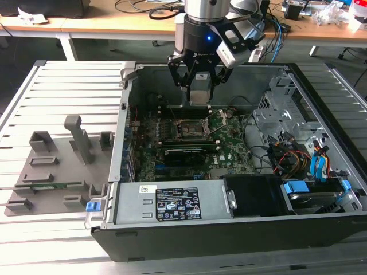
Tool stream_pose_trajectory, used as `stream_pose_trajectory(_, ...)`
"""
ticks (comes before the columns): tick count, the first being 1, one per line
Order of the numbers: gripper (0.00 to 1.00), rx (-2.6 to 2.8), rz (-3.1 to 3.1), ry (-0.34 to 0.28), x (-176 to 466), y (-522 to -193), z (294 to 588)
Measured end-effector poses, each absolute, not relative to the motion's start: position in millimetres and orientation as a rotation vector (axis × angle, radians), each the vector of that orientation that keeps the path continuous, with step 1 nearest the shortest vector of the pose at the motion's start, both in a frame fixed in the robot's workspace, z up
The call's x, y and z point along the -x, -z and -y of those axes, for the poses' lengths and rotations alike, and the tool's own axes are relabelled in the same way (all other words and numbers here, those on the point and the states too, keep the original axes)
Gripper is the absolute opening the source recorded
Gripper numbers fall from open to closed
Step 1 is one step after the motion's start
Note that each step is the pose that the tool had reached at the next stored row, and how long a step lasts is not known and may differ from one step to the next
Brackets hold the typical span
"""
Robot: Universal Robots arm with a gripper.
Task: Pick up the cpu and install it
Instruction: 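Place the cpu into insertion slot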
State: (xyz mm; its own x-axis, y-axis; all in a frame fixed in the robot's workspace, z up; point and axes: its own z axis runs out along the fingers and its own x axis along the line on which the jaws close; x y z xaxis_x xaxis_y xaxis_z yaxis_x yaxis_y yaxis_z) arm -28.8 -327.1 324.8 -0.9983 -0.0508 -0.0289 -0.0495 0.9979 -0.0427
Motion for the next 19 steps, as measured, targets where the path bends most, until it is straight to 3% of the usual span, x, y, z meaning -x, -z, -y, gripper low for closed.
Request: stream_pose_trajectory(19,0.54,-0.242,-3.106,0.077,28.8,-324.6,327.2)
